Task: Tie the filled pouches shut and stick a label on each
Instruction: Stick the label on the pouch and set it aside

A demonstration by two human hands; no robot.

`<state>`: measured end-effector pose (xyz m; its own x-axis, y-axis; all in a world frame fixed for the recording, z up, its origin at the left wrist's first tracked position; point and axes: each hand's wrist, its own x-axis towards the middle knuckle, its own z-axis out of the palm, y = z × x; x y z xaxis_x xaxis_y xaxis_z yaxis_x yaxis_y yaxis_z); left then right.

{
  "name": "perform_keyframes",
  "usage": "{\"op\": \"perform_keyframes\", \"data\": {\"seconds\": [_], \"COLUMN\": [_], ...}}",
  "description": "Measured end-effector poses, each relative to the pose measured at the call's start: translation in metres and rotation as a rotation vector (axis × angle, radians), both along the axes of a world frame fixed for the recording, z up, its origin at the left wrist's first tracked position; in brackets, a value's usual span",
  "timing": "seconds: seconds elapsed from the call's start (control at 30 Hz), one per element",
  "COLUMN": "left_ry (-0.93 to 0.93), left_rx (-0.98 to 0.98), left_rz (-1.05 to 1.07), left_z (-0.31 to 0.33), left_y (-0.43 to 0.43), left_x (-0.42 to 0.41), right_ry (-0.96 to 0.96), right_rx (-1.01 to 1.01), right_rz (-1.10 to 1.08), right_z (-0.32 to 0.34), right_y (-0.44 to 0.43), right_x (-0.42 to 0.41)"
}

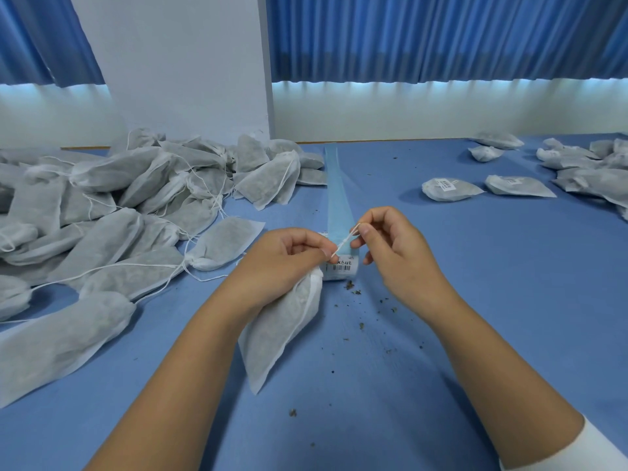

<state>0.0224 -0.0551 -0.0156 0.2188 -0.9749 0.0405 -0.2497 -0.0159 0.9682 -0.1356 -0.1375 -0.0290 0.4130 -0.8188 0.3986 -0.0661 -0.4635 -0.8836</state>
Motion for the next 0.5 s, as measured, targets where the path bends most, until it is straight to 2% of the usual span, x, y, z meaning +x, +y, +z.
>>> {"op": "perform_keyframes", "data": {"seconds": [0.5], "left_ry": [-0.019], "left_rx": [-0.006], "left_rz": [-0.003], "left_z": [-0.0017], "left_y": [-0.0045], "left_x": [-0.0049], "right_ry": [0.005], "right_rx": [-0.004], "right_rz": [-0.136], "right_z": [0.0041], "right_y": [-0.0010], "right_x": [-0.0032]}}
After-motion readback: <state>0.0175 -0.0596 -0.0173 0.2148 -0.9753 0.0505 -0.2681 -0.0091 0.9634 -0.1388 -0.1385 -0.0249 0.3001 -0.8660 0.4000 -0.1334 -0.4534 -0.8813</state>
